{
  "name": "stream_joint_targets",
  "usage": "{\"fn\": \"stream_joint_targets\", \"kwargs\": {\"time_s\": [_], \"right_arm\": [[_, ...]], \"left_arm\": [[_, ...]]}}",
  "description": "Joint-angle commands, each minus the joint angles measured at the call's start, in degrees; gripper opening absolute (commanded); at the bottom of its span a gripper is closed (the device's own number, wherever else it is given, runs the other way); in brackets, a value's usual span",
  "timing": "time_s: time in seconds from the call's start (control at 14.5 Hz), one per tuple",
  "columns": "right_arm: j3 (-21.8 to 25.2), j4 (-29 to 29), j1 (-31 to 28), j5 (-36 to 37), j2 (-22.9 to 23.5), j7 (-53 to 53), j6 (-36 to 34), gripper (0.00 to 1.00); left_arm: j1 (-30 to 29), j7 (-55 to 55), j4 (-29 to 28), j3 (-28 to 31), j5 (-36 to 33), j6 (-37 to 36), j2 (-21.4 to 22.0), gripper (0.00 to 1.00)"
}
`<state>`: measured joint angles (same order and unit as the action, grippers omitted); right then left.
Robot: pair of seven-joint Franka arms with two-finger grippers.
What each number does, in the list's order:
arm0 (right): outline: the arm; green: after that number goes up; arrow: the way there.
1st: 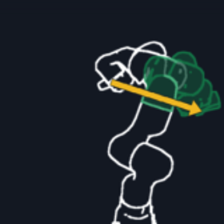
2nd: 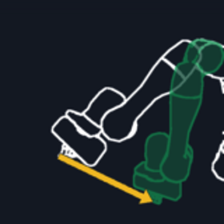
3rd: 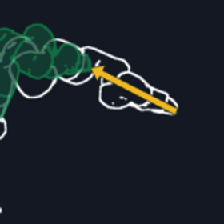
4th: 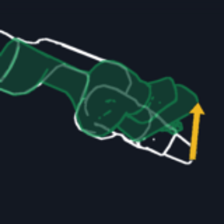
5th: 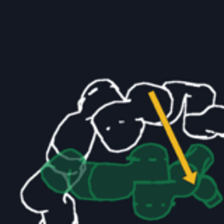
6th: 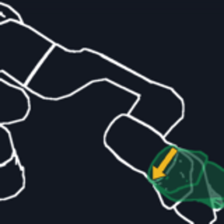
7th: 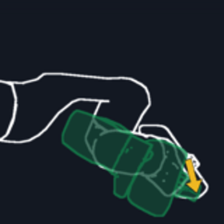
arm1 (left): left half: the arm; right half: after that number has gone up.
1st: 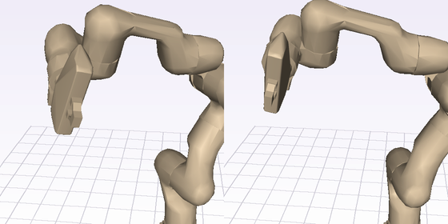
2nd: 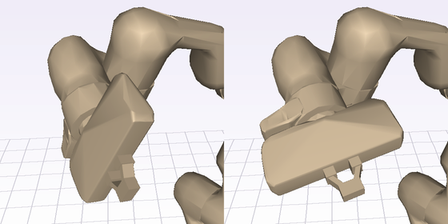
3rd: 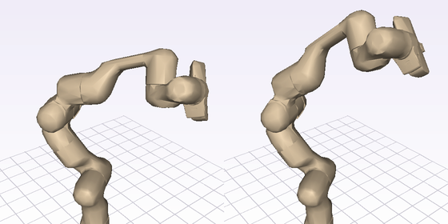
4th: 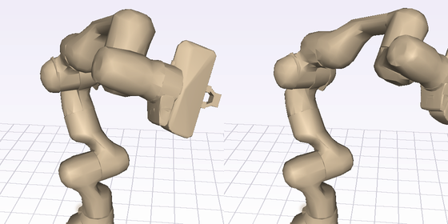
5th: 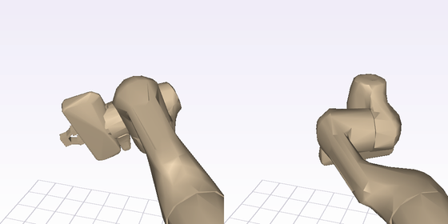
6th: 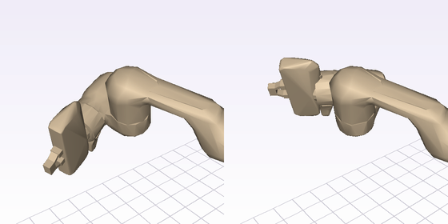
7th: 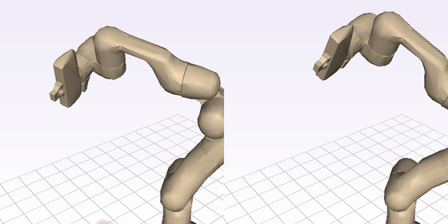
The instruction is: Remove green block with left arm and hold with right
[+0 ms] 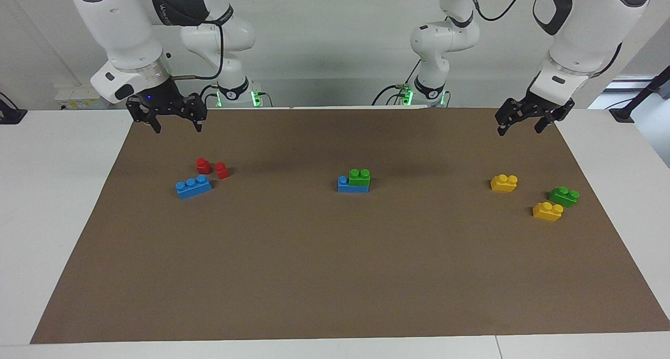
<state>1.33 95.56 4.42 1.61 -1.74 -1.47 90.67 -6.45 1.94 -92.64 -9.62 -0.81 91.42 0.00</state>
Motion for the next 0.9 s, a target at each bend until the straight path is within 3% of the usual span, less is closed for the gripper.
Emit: {"fn": "stream_joint_targets", "kwargs": {"time_s": [0.0, 0.48, 0.55, 0.83], "right_arm": [[-0.01, -0.47, -0.12, -0.47, -0.02, 0.76, -1.02, 1.00], [0.16, 0.32, -0.38, -0.38, -0.81, 0.33, -0.06, 1.00], [0.16, 1.72, 0.14, -0.38, -1.16, -2.46, 1.60, 1.00], [-0.36, 4.63, 5.32, -0.90, -1.78, -30.63, 5.30, 0.99]], "left_arm": [[-0.58, -1.15, -0.09, -0.13, 0.90, 0.51, 0.36, 1.00], [-0.58, -1.15, 0.00, -0.13, 0.90, 0.51, 0.36, 1.00], [-0.49, -1.15, 0.00, -0.13, 0.90, 0.51, 0.36, 1.00], [0.12, -0.45, -1.57, -0.22, 0.90, 1.74, 1.14, 1.00]]}}
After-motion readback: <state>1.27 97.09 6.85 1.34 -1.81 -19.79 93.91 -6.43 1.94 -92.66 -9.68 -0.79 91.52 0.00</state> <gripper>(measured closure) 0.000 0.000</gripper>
